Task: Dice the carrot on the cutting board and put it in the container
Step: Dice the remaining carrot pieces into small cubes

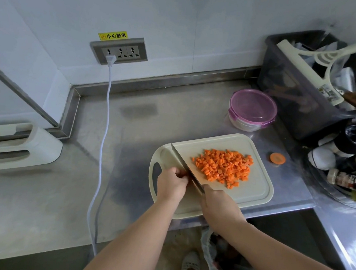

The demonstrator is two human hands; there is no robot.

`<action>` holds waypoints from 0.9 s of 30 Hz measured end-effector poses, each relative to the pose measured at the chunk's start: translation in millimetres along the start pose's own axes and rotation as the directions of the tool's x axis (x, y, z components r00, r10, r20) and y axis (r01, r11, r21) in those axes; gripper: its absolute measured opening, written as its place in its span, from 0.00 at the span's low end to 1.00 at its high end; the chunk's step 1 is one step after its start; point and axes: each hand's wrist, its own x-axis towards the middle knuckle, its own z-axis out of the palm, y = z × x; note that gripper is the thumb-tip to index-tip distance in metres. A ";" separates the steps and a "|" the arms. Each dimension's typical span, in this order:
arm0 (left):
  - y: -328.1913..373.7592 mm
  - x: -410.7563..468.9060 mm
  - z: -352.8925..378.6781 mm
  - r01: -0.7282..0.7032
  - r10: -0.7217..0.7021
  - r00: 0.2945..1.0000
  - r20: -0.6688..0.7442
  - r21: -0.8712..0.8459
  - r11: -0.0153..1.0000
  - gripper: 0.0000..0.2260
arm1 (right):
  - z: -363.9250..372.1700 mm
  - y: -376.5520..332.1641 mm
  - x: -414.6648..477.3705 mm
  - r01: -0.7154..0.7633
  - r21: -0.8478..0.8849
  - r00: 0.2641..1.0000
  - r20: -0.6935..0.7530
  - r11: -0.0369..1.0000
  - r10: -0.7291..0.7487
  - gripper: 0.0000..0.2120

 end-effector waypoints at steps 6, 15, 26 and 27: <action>-7.9 6.4 -37.1 0.013 -0.059 0.988 -0.142 -0.305 0.952 0.05 | -17.0 15.5 -6.8 0.187 -0.058 0.969 -0.151 0.981 -0.194 0.15; 19.4 -9.6 -86.3 -0.484 0.474 0.871 0.134 0.057 0.873 0.09 | -10.5 54.2 -15.0 0.432 -0.570 0.800 -0.116 0.699 -0.589 0.23; -6.5 -18.2 -47.1 -0.665 0.387 0.711 0.587 0.384 0.641 0.18 | -17.0 66.8 -16.8 0.450 -0.650 0.809 0.006 0.612 -0.588 0.33; -8.0 -18.6 -45.2 -0.661 0.390 0.716 0.580 0.381 0.646 0.18 | -17.0 67.4 -16.7 0.448 -0.661 0.814 0.023 0.602 -0.581 0.33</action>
